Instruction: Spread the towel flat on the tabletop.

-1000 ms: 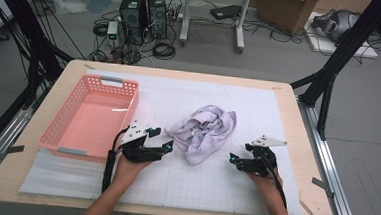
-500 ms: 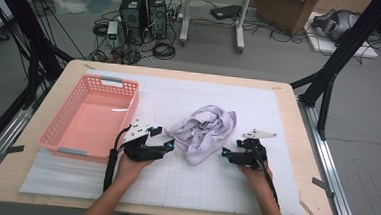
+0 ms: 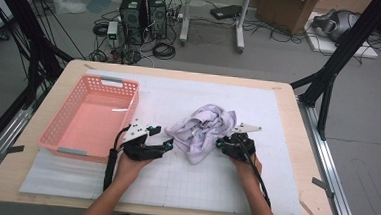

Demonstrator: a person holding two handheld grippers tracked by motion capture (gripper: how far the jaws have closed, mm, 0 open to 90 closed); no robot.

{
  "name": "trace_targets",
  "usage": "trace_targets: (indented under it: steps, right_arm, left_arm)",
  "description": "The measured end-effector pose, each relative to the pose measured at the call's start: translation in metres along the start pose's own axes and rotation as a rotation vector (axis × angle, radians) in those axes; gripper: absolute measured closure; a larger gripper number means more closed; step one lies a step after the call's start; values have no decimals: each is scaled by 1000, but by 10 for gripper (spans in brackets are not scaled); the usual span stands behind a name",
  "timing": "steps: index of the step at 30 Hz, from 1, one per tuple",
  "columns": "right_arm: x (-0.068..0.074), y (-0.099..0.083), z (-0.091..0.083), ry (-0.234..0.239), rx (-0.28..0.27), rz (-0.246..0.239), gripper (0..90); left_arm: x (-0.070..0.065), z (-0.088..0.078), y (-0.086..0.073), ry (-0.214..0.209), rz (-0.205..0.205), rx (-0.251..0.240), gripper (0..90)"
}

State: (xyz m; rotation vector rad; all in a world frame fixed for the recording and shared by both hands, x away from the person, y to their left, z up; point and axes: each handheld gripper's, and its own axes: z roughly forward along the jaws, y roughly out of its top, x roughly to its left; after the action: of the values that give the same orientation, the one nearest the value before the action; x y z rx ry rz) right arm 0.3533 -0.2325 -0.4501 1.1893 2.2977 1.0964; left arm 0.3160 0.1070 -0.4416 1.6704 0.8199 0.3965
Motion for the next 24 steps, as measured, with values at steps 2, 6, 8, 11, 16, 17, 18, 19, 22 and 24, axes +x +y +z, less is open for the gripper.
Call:
trace_targets:
  steps: [2, 6, 8, 11, 16, 17, 18, 19, 22, 24]
  right_arm:
    - [-1, 0, -2, 20, 10, 5, 881]
    - [-8, -5, -19, 37, 15, -5, 885]
    - [-13, -9, -30, 37, 5, -12, 886]
    - [-21, -17, -47, 37, -16, 4, 887]
    - [-32, -32, -72, 17, -29, 18, 900]
    - [-35, -35, -77, 13, -34, 22, 900]
    - [-37, -38, -80, 10, -38, 30, 900]
    - [-40, -41, -84, 6, -41, 34, 900]
    - [-45, -47, -93, -29, -44, 40, 900]
    - [-51, -50, -100, -59, -60, 67, 900]
  left_arm:
    - [0, 0, 0, -1, -3, -3, 301]
    - [1, 2, -1, -2, -6, 4, 305]
    - [1, 2, -1, -4, -4, 5, 308]
    - [0, 3, -1, -8, -2, 8, 324]
    - [-2, 8, 0, -17, 9, 39, 381]
    - [-2, 10, 1, -20, 7, 46, 382]
    - [-3, 12, 1, -17, 7, 38, 382]
    - [-3, 14, 2, -13, 7, 41, 386]
    - [-3, 24, 5, -14, 12, 105, 380]
    - [-4, 33, 9, -2, 13, 124, 373]
